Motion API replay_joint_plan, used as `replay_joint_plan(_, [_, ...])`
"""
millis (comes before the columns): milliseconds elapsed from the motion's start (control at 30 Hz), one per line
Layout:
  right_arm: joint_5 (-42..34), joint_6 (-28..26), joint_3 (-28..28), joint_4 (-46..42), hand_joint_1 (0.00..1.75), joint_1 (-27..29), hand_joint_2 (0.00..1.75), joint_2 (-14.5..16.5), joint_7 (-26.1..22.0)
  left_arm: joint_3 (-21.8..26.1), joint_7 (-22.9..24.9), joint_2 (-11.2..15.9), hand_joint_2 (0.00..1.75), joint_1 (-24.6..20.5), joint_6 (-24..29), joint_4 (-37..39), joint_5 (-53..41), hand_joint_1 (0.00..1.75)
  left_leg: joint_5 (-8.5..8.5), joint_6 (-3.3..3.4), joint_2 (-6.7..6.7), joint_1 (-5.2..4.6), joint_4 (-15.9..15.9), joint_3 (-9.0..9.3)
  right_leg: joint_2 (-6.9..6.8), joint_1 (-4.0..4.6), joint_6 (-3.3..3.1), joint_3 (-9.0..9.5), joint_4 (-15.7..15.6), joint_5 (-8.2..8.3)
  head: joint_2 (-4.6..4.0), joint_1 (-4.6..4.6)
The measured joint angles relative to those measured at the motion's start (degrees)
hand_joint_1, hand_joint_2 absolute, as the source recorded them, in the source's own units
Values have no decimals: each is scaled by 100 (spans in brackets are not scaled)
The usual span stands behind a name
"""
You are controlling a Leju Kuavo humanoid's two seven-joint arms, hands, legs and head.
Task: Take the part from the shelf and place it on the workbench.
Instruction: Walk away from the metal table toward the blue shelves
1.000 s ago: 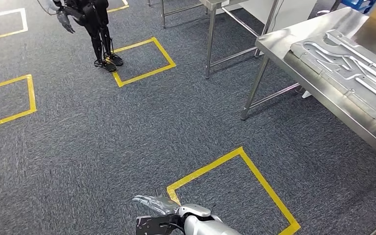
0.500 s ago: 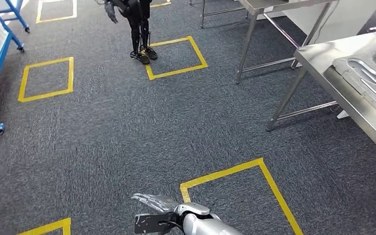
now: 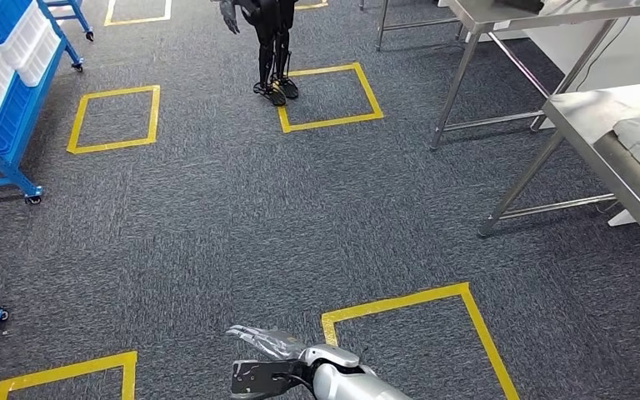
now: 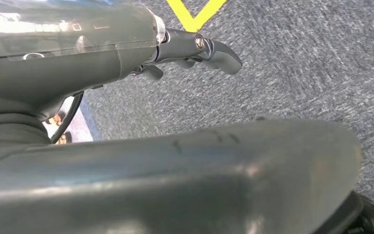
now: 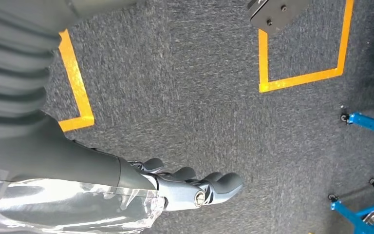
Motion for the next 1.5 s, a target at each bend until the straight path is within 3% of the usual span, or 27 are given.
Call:
replay_joint_plan(300, [4,-16,-59,-90,0,43,0,-23,-36,-8,-9,33,0,-3,0,0,-37,0,35,-70,-1,22,-48,10,9,40,-76,-10,-29,16,0,-1])
replay_joint_plan(467, [3,-16,-76,-115,0,58,0,-34,-72,-7,-37,47,0,-2,-4,0,8,0,32,-72,-1,22,-65,8,5,35,-72,-2,-44,24,0,1])
replay_joint_plan(567, [-3,-14,-79,-159,0,80,0,-46,-84,-7,-66,80,0,2,-25,0,20,0,21,56,-16,12,-295,158,-17,-7,14,17,62,200,0,0])
replay_joint_plan(600, [-4,-14,-79,-176,0,80,0,-50,-86,-7,-75,83,0,0,-34,0,23,0,43,92,-21,21,-395,255,-16,-12,35,-12,158,192,0,1])
replay_joint_plan(633, [-4,-14,-80,-190,0,71,0,-51,-83,-7,-80,82,0,-6,-43,0,26,0,63,112,-25,33,-461,332,-7,-20,54,-80,285,69,0,2])
replay_joint_plan(700, [-4,-9,-82,-210,0,69,0,-57,-66,-7,-87,83,0,-15,-60,0,33,0,76,110,-21,48,-495,385,10,-63,117,-393,792,-299,0,3])
replay_joint_plan(767, [-3,6,-83,-220,0,106,0,-69,-40,-5,-87,89,0,-4,-74,0,46,0,50,66,-24,67,-480,384,9,-143,200,-680,1228,-482,0,3])
replay_joint_plan(800, [-3,14,-83,-225,0,126,0,-77,-27,-4,-88,91,0,3,-81,0,56,0,27,27,-30,89,-459,386,6,-190,247,-699,1201,-412,0,3])
replay_joint_plan(867, [-4,20,-83,-239,0,143,0,-88,-10,-3,-90,94,0,8,-92,0,73,0,-57,-92,-48,159,-358,390,7,-284,360,-459,624,-49,0,3])
replay_joint_plan(900, [-4,21,-83,-245,0,146,0,-93,-6,-2,-92,107,0,6,-95,-1,79,0,-109,-163,-58,190,-288,387,28,-300,396,-346,345,42,0,3])
replay_joint_plan(933, [-5,21,-83,-250,0,149,0,-99,-1,-2,-93,115,0,3,-97,-2,83,0,-167,-234,-64,203,-222,374,36,-294,358,-269,169,55,0,2])
replay_joint_plan(1000, [-5,21,-83,-262,0,172,0,-110,6,-1,-96,131,0,2,-98,-3,90,0,-264,-346,-69,218,-130,370,54,-239,165,-258,154,-39,0,0])
replay_joint_plan(1033, [-5,21,-83,-274,0,181,0,-113,8,0,-96,126,0,0,-99,-3,93,0,-295,-386,-68,232,-97,382,48,-219,54,-228,171,-47,0,-1])
replay_joint_plan(1100, [-5,20,-83,-309,0,182,0,-109,7,1,-96,120,0,-16,-100,-2,99,0,-270,-423,-25,274,147,307,47,-189,-64,-121,165,-89,0,-2])
replay_joint_plan(1167, [-5,20,-83,-335,0,169,0,-102,7,1,-96,114,0,-33,-98,-2,104,0,-291,-412,31,271,766,-73,32,-152,-139,36,131,-179,0,-1])
replay_joint_plan(1233, [-4,26,-83,-341,0,168,0,-100,10,3,-95,117,0,-22,-91,-2,107,0,-527,-370,46,226,1457,-597,25,-105,-187,202,104,-299,0,0])
replay_joint_plan(1300, [-3,39,-83,-343,0,170,0,-99,13,7,-89,121,0,-1,-85,-2,107,0,-750,-297,45,156,1645,-943,41,-67,-213,390,92,-444,0,-1])
replay_joint_plan(1333, [-2,46,-83,-345,0,171,0,-97,14,9,-86,123,0,4,-84,-2,108,0,-734,-248,44,113,1486,-996,51,-57,-218,495,88,-524,0,-1])
replay_joint_plan(1367, [-2,54,-83,-349,0,171,0,-92,14,10,-82,125,0,7,-83,-2,108,0,-552,-190,45,61,1178,-985,58,-52,-217,610,79,-613,0,-1])
replay_joint_plan(1433, [3,71,-83,-356,0,170,0,-85,15,11,-80,143,0,19,-83,-2,111,0,172,-72,42,-52,518,-901,75,-50,-191,811,32,-776,0,-1])
replay_joint_plan(1467, [7,80,-83,-359,0,169,0,-84,16,13,-79,154,0,20,-81,-2,112,0,448,-25,40,-96,306,-853,83,-55,-162,885,-21,-837,0,-1])
replay_joint_plan(1500, [13,88,-82,-365,0,168,0,-83,16,14,-77,164,0,21,-78,-3,113,0,586,10,35,-125,193,-815,87,-53,-130,950,-70,-855,0,-1])
